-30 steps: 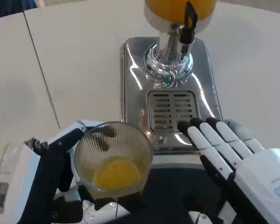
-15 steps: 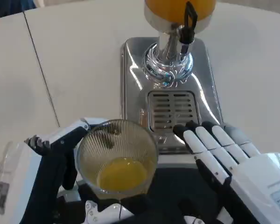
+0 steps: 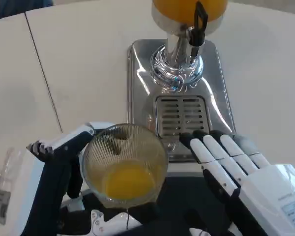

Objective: Grasp the cup under the faucet to collect the drink, then remove the cup.

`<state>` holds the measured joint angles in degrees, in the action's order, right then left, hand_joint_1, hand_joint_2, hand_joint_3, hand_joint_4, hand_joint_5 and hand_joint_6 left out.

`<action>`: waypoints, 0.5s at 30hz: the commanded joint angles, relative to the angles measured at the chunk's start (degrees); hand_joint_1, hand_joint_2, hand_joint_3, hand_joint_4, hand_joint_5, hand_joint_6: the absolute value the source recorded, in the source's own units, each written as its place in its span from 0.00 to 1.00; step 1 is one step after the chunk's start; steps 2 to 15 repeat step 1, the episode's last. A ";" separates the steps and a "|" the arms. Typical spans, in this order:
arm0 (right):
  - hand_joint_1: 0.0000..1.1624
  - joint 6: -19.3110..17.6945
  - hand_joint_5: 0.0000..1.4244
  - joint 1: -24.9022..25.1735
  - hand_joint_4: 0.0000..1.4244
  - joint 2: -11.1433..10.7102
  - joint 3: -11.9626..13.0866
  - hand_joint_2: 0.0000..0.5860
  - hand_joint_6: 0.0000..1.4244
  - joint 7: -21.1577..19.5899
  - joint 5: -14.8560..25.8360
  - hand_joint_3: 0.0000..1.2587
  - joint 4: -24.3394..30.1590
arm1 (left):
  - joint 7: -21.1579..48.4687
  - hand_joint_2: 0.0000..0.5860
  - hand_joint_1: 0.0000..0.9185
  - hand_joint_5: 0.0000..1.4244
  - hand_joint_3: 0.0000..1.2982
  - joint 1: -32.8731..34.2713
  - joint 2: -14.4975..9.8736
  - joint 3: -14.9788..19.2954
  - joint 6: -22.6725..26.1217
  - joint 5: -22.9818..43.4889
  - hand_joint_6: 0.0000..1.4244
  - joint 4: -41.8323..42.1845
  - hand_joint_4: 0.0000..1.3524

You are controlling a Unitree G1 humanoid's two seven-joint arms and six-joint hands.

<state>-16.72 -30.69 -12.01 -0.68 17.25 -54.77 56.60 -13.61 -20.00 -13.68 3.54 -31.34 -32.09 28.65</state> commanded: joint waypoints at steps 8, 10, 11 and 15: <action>0.16 0.10 0.00 -0.36 0.00 0.01 -0.22 0.94 0.00 1.08 -0.27 0.00 0.92 | 1.20 0.00 0.89 0.94 0.83 -0.18 1.27 -0.02 0.26 1.49 1.00 1.61 0.84; 0.16 0.10 0.00 -0.36 0.00 0.01 -0.22 0.94 0.00 1.08 -0.27 0.00 0.92 | 1.20 0.00 0.89 0.94 0.83 -0.18 1.27 -0.02 0.26 1.49 1.00 1.61 0.84; 0.16 0.10 0.00 -0.36 0.00 0.01 -0.22 0.94 0.00 1.08 -0.27 0.00 0.92 | 1.20 0.00 0.89 0.94 0.83 -0.18 1.27 -0.02 0.26 1.49 1.00 1.61 0.84; 0.16 0.10 0.00 -0.36 0.00 0.01 -0.22 0.94 0.00 1.08 -0.27 0.00 0.92 | 1.20 0.00 0.89 0.94 0.83 -0.18 1.27 -0.02 0.26 1.49 1.00 1.61 0.84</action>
